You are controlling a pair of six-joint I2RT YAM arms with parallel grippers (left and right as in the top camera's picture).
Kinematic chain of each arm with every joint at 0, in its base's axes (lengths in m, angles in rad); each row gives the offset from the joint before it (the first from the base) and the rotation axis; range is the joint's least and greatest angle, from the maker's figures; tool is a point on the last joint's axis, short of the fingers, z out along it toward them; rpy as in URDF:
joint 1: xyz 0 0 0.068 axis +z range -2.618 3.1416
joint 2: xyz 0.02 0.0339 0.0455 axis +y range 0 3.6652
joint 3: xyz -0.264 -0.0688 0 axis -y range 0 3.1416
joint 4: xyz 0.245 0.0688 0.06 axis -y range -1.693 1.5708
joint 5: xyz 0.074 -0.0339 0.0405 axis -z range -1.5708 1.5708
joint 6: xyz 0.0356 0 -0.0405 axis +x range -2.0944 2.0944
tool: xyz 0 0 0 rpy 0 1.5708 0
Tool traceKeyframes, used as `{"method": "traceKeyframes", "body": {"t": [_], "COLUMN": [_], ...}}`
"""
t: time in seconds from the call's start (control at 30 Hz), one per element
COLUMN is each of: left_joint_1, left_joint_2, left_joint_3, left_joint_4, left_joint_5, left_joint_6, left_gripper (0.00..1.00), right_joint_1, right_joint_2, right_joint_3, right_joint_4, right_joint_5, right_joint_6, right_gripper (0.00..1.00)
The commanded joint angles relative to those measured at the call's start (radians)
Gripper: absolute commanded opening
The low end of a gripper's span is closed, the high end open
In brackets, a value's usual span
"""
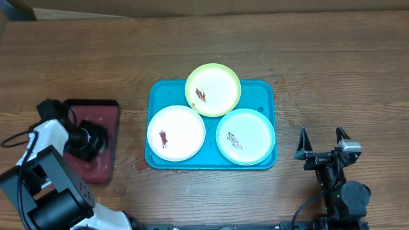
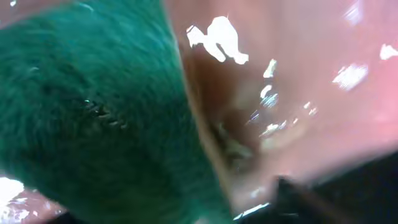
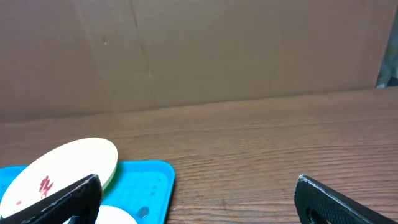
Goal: Clean dirty plates on tray and stack at the side
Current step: 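Lower the left gripper and grasp the green sponge in the red tray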
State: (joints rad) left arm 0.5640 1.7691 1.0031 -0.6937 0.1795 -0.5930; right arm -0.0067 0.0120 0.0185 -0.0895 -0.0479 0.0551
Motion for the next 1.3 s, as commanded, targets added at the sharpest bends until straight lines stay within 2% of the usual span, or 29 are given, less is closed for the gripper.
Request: {"method": "traceKeyframes", "body": {"t": [0.0,0.27,0.3,0.37,0.47,0.5,0.53,0.6,0.63,0.67,0.7,0.73,1.07,1.1,1.13,1.2,1.23,1.27], "left_joint_1": [0.005,0.005,0.005,0.005,0.005,0.005,0.005,0.005,0.005,0.005,0.005,0.005,0.005,0.005,0.005,0.005,0.005,0.005], "left_joint_2": [0.055,0.055,0.055,0.055,0.055,0.055,0.055,0.055,0.055,0.055,0.055,0.055,0.055,0.055,0.055,0.055,0.055,0.055], "left_joint_3": [-0.037,-0.037,-0.037,-0.037,-0.037,-0.037,-0.037,-0.037,-0.037,-0.037,-0.037,-0.037,-0.037,-0.037,-0.037,-0.037,-0.037,-0.037], "left_joint_4": [0.037,0.1,0.1,0.099,0.097,0.097,0.098,0.103,0.105,0.105,0.109,0.121,0.195,0.197,0.196,0.195,0.193,0.19], "left_joint_5": [-0.144,-0.169,-0.169,-0.169,-0.169,-0.169,-0.173,-0.19,-0.198,-0.211,-0.223,-0.235,-0.267,-0.268,-0.268,-0.267,-0.267,-0.265], "left_joint_6": [0.01,0.009,0.01,0.01,0.01,0.01,0.009,0.009,0.009,0.01,0.01,0.01,0.01,0.01,0.01,0.01,0.01,0.01], "left_gripper": [1.0,1.0,0.89,0.54,0.09,0.04,0.04,0.04,0.08,0.39,0.9,1.0,1.0,0.96,0.78,0.48,0.29,0.18], "right_joint_1": [-0.003,-0.003,-0.003,-0.003,-0.003,-0.003,-0.003,-0.003,-0.003,-0.003,-0.003,-0.003,-0.003,-0.003,-0.003,-0.003,-0.003,-0.003], "right_joint_2": [-0.009,-0.009,-0.009,-0.009,-0.009,-0.009,-0.009,-0.009,-0.009,-0.009,-0.009,-0.009,-0.009,-0.009,-0.009,-0.009,-0.009,-0.009], "right_joint_3": [-0.01,-0.01,-0.01,-0.01,-0.01,-0.01,-0.01,-0.01,-0.01,-0.01,-0.01,-0.01,-0.01,-0.01,-0.01,-0.01,-0.01,-0.01], "right_joint_4": [0.008,0.008,0.008,0.008,0.008,0.008,0.008,0.008,0.008,0.008,0.008,0.008,0.008,0.008,0.008,0.008,0.008,0.008], "right_joint_5": [0.002,0.002,0.002,0.002,0.002,0.003,0.002,0.002,0.002,0.002,0.002,0.002,0.002,0.002,0.002,0.002,0.002,0.002], "right_joint_6": [-0.003,-0.003,-0.003,-0.003,-0.003,-0.003,-0.003,-0.003,-0.003,-0.003,-0.003,-0.003,-0.003,-0.003,-0.003,-0.003,-0.003,-0.003], "right_gripper": [1.0,1.0,1.0,1.0,1.0,1.0,1.0,1.0,1.0,1.0,1.0,1.0,1.0,1.0,1.0,1.0,1.0,1.0]}}
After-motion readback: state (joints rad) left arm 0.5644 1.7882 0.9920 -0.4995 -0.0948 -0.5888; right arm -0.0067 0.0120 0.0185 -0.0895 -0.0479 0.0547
